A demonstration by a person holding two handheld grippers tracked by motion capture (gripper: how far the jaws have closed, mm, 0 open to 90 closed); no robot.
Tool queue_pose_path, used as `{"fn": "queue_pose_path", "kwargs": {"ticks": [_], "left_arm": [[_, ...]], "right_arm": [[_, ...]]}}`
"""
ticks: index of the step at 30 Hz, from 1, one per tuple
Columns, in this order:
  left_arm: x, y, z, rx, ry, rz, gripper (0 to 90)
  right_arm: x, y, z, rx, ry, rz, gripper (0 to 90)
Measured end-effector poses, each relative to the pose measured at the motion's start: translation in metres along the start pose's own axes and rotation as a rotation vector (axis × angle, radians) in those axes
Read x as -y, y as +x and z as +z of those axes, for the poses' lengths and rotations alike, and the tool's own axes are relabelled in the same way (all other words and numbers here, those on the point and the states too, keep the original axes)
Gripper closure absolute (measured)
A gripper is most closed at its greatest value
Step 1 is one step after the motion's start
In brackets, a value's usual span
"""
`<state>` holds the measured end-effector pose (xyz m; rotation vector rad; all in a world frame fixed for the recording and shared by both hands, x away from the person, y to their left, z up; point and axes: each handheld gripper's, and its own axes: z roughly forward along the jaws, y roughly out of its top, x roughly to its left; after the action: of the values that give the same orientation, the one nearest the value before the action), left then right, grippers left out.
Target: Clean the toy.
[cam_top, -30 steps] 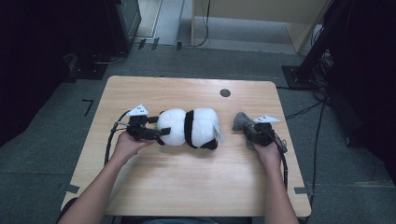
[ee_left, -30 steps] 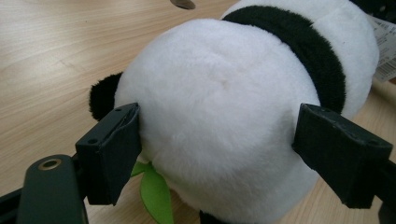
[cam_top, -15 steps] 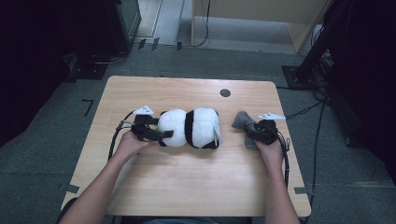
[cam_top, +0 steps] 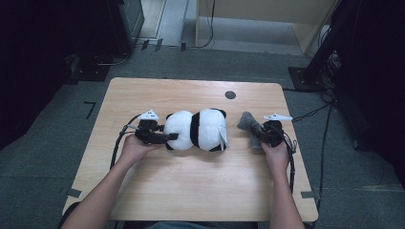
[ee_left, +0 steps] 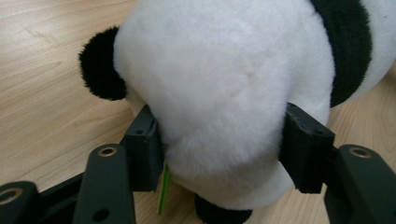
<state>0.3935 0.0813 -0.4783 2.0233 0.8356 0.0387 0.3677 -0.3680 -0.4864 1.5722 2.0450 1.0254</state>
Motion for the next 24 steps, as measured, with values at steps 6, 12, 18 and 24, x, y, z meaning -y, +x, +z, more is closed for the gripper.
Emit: {"fn": "queue_pose_path", "kwargs": {"ticks": [6,12,18,24], "left_arm": [[0.002,-0.004,-0.004,-0.006,0.004,-0.015,45.2],[0.006,-0.007,-0.01,-0.004,0.008,-0.041,45.9],[0.008,-0.002,-0.015,-0.002,0.0,-0.068,45.9],[0.01,-0.003,-0.016,-0.015,-0.003,-0.061,44.1]], "right_arm": [[-0.01,0.003,-0.007,-0.057,-0.024,0.025,77.0],[-0.026,0.017,-0.017,-0.114,-0.067,0.0,76.8],[-0.036,0.036,-0.023,-0.162,-0.073,-0.025,76.5],[-0.048,0.049,-0.029,-0.182,-0.074,-0.045,76.6]]}}
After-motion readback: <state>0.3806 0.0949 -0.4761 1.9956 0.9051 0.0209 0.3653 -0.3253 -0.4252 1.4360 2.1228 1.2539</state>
